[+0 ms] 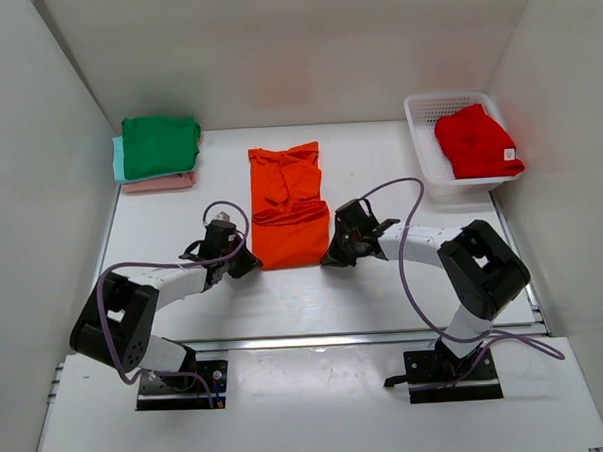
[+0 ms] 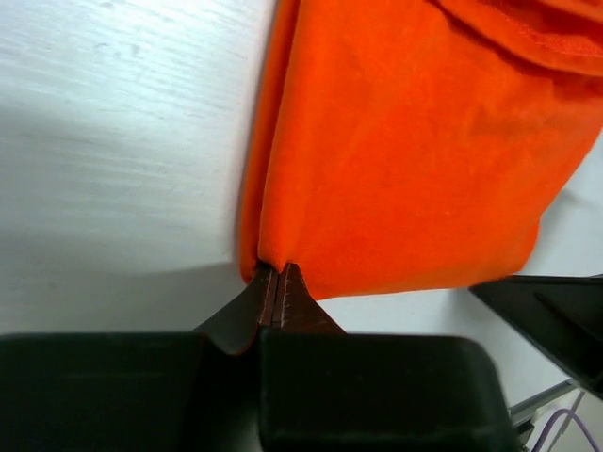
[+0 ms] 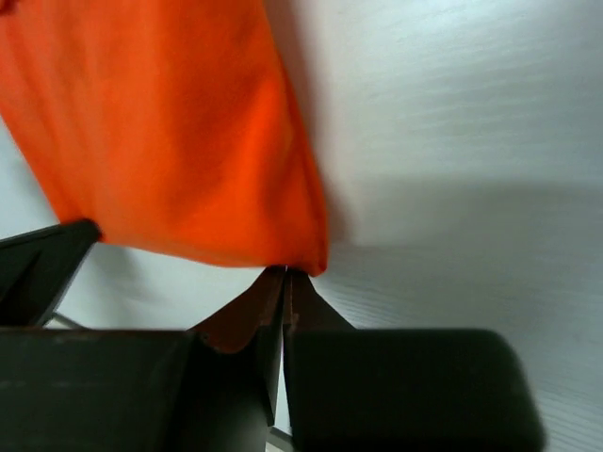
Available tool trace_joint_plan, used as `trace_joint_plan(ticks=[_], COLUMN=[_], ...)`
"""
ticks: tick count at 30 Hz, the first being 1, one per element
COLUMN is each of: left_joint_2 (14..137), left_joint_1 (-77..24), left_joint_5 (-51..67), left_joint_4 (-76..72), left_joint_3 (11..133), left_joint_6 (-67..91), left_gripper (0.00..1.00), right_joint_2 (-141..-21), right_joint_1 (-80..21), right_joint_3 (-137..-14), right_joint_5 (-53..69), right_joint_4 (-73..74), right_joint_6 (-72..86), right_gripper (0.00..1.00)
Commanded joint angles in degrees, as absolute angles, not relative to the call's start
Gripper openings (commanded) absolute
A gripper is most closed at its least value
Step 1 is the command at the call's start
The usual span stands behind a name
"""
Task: Fold and stack the t-shirts
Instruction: Grab one side of the 2/3 rectangular tshirt with both arms
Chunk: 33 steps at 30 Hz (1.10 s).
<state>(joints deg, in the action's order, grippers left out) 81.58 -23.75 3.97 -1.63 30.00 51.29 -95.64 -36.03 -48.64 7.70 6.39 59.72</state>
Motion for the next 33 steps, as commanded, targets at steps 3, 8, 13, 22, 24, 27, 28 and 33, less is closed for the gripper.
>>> trace_joint_plan(ticks=[3,8,13,22,24,27,28,33], left_joint_2=[74.5,72.5,65.4,62.8,62.3,61.6,61.8,61.2], left_joint_1=[-22.1,-22.7,-23.6,-23.6,-23.8,-23.7,-23.5,-23.6], left_joint_5=[2.5,4.0,6.9,6.4,6.2,6.7,6.4,6.2], left_joint_4=[7.4,16.3,17.1,17.1,17.0,16.8,16.8,16.8], left_joint_3=[39.6,46.3,38.0,29.2,28.0,25.9,25.6,24.8], left_joint_6=[47.9,43.5,47.9,47.4,47.2,47.2,47.2,46.9], left_gripper=[0.0,0.0,0.0,0.0,0.0,0.0,0.0,0.0], right_joint_2=[-93.7,-85.5,-79.5,-78.7,-81.5,-86.0,-87.8,-93.8], right_joint_1=[-35.1,-35.6,-36.8,-39.2,-38.9,-38.6,-38.6,-38.7], right_joint_3=[-62.4,-60.5,-51.3,-32.6,-32.6,-35.5,-36.8,-41.0], right_joint_5=[4.5,6.2,7.6,12.1,12.8,12.1,12.2,13.2], right_joint_4=[18.3,21.3,21.9,0.5,-4.6,-6.3,-6.5,-7.2], right_joint_6=[52.2,51.4,53.7,67.7,68.7,68.1,68.4,69.5], right_gripper=[0.0,0.0,0.0,0.37,0.39,0.42,0.43,0.44])
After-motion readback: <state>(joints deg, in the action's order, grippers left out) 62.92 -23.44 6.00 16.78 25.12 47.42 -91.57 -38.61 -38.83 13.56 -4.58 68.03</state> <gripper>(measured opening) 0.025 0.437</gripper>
